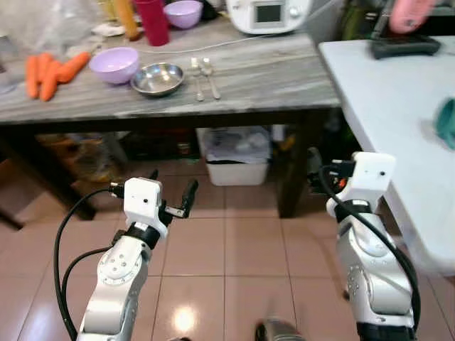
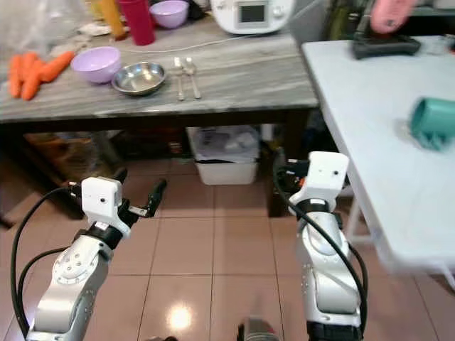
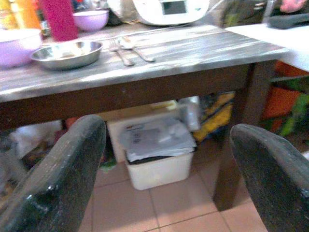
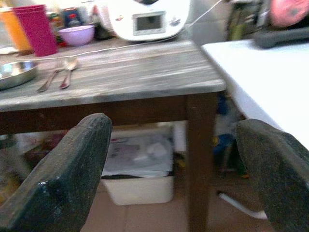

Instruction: Setting the table

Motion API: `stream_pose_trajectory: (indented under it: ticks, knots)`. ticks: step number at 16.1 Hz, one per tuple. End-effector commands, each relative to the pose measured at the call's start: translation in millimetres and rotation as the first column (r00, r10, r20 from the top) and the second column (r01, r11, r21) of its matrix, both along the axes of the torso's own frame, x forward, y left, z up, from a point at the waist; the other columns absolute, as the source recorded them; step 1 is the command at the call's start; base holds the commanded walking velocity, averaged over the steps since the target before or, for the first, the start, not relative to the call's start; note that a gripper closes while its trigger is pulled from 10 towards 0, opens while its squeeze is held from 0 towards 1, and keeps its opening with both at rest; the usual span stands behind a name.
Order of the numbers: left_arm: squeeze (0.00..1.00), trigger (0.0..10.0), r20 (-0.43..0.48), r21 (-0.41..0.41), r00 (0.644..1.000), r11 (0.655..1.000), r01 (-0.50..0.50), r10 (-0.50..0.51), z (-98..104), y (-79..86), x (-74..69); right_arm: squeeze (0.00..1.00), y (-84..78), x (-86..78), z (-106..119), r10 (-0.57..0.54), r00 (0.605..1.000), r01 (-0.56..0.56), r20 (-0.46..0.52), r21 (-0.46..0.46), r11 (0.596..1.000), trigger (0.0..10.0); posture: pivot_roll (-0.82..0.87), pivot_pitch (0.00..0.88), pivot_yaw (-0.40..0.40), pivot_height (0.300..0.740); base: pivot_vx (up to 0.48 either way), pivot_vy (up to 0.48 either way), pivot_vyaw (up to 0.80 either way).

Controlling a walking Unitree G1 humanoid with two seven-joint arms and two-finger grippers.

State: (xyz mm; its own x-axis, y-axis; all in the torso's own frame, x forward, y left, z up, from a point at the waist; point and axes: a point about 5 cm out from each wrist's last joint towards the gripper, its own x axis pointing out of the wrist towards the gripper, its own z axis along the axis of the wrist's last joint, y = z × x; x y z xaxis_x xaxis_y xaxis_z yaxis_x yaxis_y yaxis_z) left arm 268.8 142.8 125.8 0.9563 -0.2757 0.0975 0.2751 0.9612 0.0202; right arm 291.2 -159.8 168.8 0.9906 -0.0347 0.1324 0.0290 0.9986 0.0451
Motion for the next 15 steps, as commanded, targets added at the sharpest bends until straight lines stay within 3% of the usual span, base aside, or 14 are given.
stream_pose_trajectory:
  ticks: [1,15]
  knots:
    - [0.0,10.0,-0.007,-0.001,1.0,1.0,0.012,-0.012,-0.6,-0.9,-0.4,0.0,-2.8,-1.6,0.4,-0.012,1.0,0.012,0.0,0.001,1.0,10.0,-0.17,0.171,0.073,0.74,0.0,-0.356,0.0]
    - [0.0,10.0,-0.018,0.026,0.999,0.999,0.044,-0.043,-4.7,2.6,-0.9,0.0,-5.7,-0.4,1.3,-0.016,1.0,0.016,-0.001,-0.024,1.0,10.0,-0.18,0.163,0.066,0.74,0.0,-0.347,0.0]
